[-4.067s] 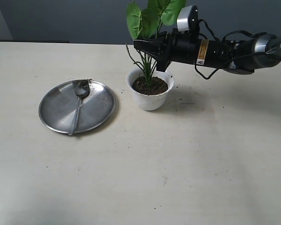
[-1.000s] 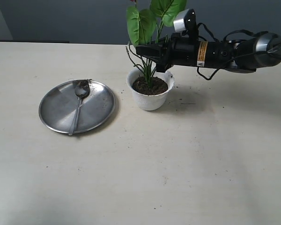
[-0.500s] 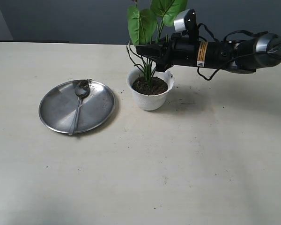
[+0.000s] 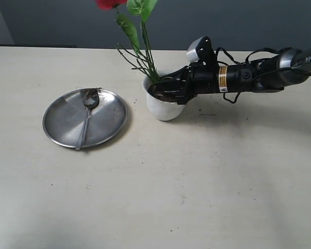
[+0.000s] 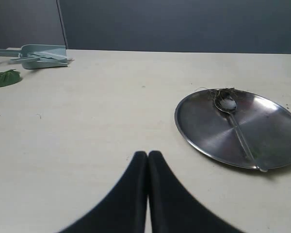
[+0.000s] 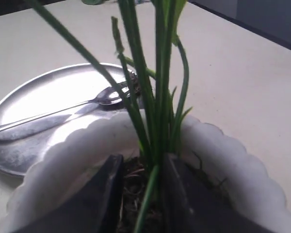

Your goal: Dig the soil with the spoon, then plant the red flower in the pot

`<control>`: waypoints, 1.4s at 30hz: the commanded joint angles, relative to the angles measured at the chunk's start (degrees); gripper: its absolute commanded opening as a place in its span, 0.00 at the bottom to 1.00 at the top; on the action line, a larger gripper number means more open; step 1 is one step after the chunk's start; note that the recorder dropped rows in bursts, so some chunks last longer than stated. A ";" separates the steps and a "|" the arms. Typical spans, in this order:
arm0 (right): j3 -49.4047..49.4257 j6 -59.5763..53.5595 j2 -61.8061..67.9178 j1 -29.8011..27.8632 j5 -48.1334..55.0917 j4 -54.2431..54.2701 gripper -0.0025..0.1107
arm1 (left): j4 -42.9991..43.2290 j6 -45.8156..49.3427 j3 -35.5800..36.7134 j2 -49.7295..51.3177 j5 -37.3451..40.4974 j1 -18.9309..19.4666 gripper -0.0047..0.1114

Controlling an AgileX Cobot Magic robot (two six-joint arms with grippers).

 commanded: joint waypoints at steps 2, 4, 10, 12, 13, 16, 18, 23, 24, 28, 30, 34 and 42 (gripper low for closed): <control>1.26 -0.13 2.19 0.49 3.96 -4.24 0.28 | -0.35 -0.06 0.30 -0.34 -0.36 -0.24 0.04; 1.26 -0.15 1.79 0.49 3.96 -4.24 0.28 | -0.35 -0.06 0.30 -0.34 -0.36 -0.24 0.04; 1.26 -0.42 -1.08 0.49 3.96 -4.24 0.28 | -0.35 -0.06 0.30 -0.34 -0.36 -0.24 0.04; 1.26 -0.42 -1.92 0.49 4.13 -4.24 0.28 | -0.35 -0.06 0.30 -0.34 -0.36 -0.24 0.04; 1.26 -0.42 -2.48 0.49 4.26 -4.24 0.28 | -0.35 -0.06 0.30 -0.34 -0.36 -0.24 0.04; 1.26 -0.42 -3.82 0.49 4.33 -4.35 0.28 | -0.35 -0.06 0.30 -0.34 -0.36 -0.24 0.04; 1.26 -0.42 -5.04 0.49 4.33 -4.22 0.28 | -0.35 -0.06 0.30 -0.34 -0.36 -0.24 0.04; 1.26 -0.42 -7.84 0.49 4.38 -4.22 0.28 | -0.35 -0.06 0.30 -0.34 -0.36 -0.24 0.04; 1.26 -0.42 -8.20 0.49 4.38 -4.22 0.28 | -0.35 -0.06 0.30 -0.34 -0.36 -0.24 0.04; 1.26 -0.42 -9.40 0.49 4.50 -4.38 0.28 | -0.35 -0.06 0.30 -0.34 -0.36 -0.24 0.04; 1.26 -0.42 -9.98 0.49 4.91 -4.38 0.28 | -0.35 -0.06 0.30 -0.34 -0.36 -0.24 0.04; 1.26 -0.42 -10.50 0.49 5.15 -4.62 0.28 | -0.35 -0.06 0.30 -0.34 -0.36 -0.24 0.04; 1.26 0.56 -10.50 0.49 5.39 -7.21 0.28 | -0.35 -0.06 0.30 -0.34 -0.36 -0.24 0.04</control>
